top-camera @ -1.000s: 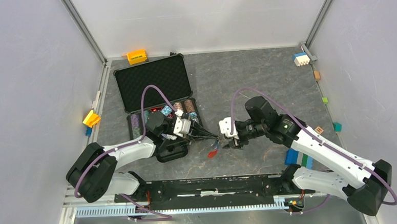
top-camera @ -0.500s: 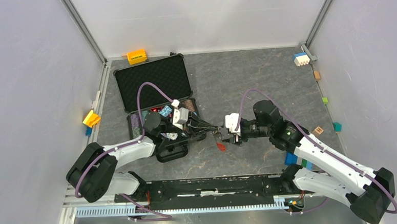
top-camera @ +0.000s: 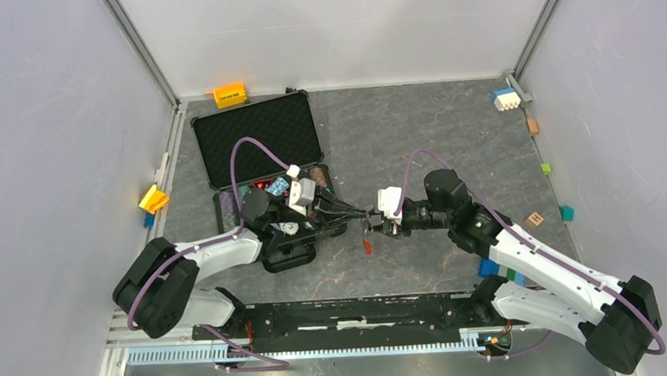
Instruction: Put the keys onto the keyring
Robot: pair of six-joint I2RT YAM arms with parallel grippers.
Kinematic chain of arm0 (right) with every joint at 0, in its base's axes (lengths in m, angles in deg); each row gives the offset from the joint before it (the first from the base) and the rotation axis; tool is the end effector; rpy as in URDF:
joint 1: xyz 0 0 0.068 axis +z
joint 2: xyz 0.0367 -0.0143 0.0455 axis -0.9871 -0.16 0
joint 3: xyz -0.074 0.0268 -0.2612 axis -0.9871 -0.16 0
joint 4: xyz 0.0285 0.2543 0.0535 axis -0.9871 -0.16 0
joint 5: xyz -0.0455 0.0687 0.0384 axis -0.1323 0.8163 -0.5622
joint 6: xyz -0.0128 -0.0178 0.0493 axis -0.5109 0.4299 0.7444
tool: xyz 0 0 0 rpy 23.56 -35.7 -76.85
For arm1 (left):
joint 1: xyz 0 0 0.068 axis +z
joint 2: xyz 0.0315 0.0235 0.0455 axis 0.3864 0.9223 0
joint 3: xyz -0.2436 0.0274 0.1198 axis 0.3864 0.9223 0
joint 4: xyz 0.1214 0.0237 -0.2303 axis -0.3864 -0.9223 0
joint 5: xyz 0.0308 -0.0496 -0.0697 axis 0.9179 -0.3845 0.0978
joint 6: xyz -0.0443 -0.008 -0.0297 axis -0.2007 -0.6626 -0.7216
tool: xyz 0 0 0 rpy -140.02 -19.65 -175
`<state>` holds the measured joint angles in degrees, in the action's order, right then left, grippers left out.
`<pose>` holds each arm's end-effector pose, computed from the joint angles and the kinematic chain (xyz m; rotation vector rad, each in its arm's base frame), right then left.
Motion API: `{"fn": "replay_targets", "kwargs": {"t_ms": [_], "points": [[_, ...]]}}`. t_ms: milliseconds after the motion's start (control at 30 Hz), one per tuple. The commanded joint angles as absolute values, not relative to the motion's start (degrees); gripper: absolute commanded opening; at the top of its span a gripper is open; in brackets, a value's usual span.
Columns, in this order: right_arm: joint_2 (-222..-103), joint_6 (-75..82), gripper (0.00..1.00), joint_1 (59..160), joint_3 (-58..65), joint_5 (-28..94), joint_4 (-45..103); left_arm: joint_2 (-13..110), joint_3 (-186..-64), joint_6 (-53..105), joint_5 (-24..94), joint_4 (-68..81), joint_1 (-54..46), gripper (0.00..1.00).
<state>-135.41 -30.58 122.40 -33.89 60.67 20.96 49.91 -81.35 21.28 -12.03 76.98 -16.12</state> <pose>0.1436 0.1548 0.2774 -1.4277 1.3881 0.7680 0.1793 -0.1823 0.2662 1.1372 0.9363 -1.3454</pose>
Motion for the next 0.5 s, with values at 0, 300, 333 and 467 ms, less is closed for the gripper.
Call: {"fn": "replay_targets", "kwargs": {"t_ms": [0,300,333,467], "points": [[-135.07,-29.66,0.39,122.02,-34.88,62.25,25.36,50.05,-81.7,19.12,-10.97,81.03,-15.86,0.02],[-132.58,-30.47,0.15,121.49,-35.7,61.31,25.18,50.15,-81.71,20.16,-10.99,80.31,-15.79,0.02],[-132.28,-30.74,0.13,121.48,-35.59,61.14,24.79,50.25,-81.66,20.26,-10.93,80.13,-15.7,0.02],[-131.29,-31.68,0.04,121.34,-35.45,60.51,23.46,50.68,-81.86,20.69,-10.97,79.99,-15.6,0.02]]}}
